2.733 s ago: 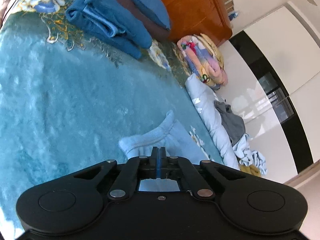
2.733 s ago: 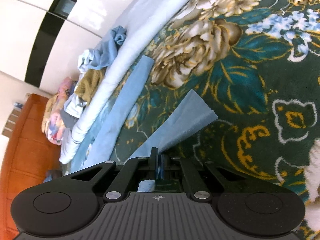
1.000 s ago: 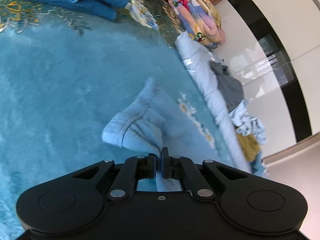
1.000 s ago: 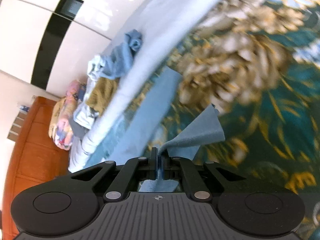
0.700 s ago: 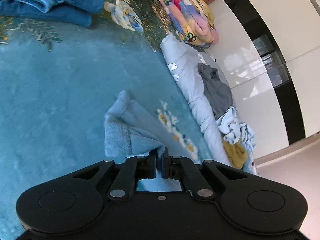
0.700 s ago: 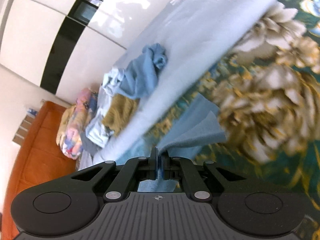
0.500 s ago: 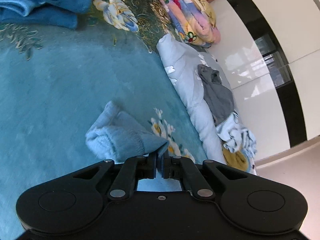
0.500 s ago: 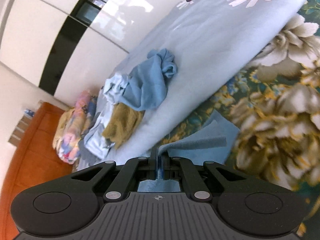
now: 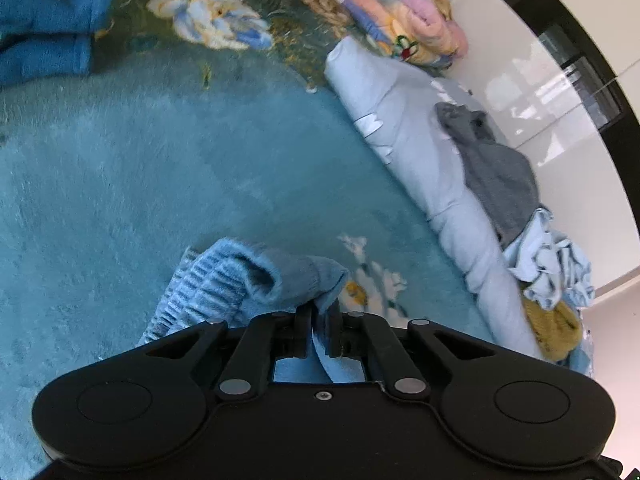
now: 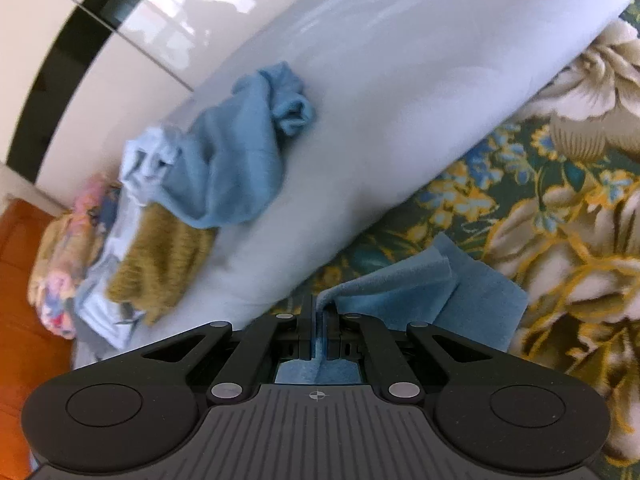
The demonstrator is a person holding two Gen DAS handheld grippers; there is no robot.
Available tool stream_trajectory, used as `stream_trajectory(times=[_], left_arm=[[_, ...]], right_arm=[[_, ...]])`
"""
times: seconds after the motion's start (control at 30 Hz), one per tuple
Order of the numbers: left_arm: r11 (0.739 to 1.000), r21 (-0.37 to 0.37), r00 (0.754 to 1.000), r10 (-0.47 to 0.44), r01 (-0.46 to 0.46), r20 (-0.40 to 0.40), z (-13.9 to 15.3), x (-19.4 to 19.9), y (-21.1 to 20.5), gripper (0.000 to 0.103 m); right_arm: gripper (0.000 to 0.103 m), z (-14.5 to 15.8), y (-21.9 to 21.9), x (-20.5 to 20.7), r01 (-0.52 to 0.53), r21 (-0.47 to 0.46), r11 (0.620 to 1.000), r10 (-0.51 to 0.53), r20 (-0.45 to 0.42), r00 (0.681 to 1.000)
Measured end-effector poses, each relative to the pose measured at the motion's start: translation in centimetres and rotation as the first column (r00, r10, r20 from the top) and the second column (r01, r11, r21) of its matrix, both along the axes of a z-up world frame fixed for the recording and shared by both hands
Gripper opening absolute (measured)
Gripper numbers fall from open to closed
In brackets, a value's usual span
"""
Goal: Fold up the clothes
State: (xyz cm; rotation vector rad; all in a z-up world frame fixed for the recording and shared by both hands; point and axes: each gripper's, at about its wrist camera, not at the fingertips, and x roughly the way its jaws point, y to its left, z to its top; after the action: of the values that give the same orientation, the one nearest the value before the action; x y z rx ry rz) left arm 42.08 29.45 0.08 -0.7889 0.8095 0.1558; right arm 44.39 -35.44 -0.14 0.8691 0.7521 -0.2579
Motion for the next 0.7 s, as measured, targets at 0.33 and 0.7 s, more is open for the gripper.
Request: stream_trajectory(times=[0.33, 0.7], left_arm=[[1.000, -0.027, 0.999, -0.008, 0.007, -0.035, -1.7, -0.1, 0.5, 0.023], [0.991, -0.134, 0.998, 0.021, -0.012, 0.063, 2.1, -5.3, 0.1, 0.066]], right_arm=[[0.002, -2.8, 0.3, 0.6, 0.007, -0.004, 1.000, -0.007, -0.100, 0.995], [0.022, 1.6, 1.1, -2.2, -0.110, -0.014, 0.994, 0.110, -0.022, 0.994]])
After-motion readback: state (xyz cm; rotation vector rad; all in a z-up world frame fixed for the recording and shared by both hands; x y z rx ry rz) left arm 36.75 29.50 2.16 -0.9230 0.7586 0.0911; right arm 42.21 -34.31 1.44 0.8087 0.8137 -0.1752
